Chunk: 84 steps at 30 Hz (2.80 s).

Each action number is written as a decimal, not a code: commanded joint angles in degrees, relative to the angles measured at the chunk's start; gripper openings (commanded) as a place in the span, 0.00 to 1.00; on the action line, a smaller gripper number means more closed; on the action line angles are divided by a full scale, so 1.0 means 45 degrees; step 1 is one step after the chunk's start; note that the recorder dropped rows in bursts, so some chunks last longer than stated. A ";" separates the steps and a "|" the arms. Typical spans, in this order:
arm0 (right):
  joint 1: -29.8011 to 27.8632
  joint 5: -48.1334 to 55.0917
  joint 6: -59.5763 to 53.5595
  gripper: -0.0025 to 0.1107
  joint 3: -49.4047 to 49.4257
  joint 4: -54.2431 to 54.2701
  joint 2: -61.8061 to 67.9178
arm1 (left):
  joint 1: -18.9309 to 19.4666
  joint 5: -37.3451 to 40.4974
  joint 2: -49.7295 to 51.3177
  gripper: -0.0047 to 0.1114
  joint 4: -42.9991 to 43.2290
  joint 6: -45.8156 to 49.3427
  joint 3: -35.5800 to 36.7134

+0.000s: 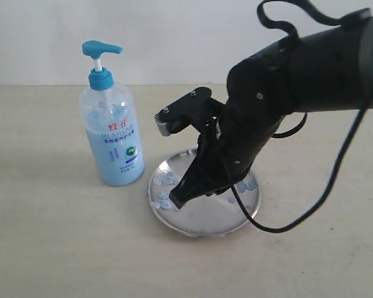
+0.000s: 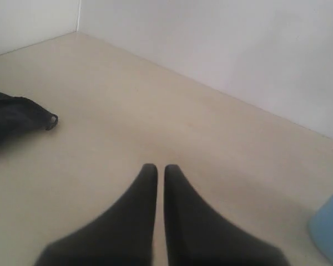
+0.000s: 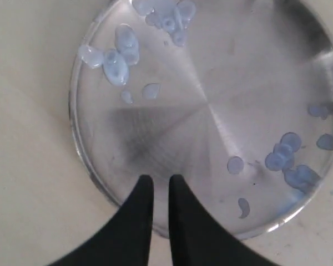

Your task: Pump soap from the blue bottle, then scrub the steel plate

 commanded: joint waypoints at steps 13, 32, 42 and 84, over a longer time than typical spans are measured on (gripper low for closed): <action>-0.0617 0.6953 -0.2375 0.02 -0.5405 -0.0822 0.3590 | -0.0002 0.0074 -0.0072 0.08 -0.0190 -0.0199 0.0038; -0.1150 0.0382 0.2482 0.02 -0.5362 -0.3105 0.3773 | -0.0002 0.0074 -0.0072 0.08 -0.0166 -0.0195 0.0038; -0.1128 0.6291 -0.2896 0.02 -0.5175 -0.4385 0.3357 | -0.0002 0.0074 -0.0072 0.08 -0.0166 -0.0195 0.0038; -0.2057 0.6747 -0.8843 0.02 -0.5403 0.2294 0.4769 | -0.0002 0.0066 -0.0096 0.08 -0.0144 -0.0195 0.0038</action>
